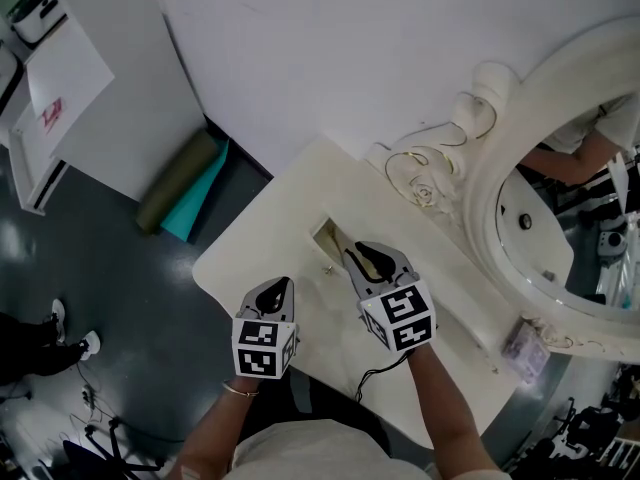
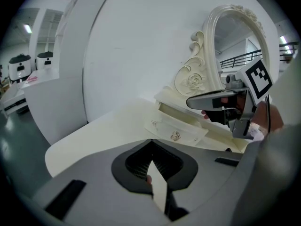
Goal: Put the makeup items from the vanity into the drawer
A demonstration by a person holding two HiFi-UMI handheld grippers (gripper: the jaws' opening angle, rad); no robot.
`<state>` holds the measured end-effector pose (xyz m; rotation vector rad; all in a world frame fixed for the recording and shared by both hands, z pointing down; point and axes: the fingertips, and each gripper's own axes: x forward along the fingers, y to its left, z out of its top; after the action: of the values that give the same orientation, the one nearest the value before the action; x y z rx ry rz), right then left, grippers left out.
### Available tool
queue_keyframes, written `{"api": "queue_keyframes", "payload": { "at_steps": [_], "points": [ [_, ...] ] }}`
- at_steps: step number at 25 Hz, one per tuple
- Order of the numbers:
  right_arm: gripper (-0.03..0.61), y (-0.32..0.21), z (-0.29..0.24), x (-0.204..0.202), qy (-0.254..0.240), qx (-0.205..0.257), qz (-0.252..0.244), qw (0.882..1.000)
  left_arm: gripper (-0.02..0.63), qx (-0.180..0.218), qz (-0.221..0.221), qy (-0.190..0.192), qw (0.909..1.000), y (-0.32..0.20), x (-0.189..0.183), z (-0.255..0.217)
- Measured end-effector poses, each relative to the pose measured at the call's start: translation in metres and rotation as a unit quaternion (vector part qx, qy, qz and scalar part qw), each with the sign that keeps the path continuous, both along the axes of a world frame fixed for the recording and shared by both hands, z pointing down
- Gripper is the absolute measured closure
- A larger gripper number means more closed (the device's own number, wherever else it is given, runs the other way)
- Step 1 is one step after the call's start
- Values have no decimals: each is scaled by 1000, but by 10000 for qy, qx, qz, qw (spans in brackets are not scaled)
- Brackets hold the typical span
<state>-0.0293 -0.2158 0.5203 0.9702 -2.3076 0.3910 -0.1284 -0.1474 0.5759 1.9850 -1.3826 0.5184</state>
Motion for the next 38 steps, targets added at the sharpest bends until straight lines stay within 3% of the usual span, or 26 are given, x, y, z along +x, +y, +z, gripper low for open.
{"api": "queue_keyframes", "payload": {
  "at_steps": [20,28,38],
  "points": [
    [548,62,-10,44,-411,-299,1120,9924,607,311,68,26,9995,33,1,-28],
    [551,105,-18,56,-787,-342,1594,9835,607,585,269,33,9979,51,13,-50],
    [554,139,-28,82,-1134,-129,2451,9628,607,960,555,106,9938,52,33,-82]
  ]
}}
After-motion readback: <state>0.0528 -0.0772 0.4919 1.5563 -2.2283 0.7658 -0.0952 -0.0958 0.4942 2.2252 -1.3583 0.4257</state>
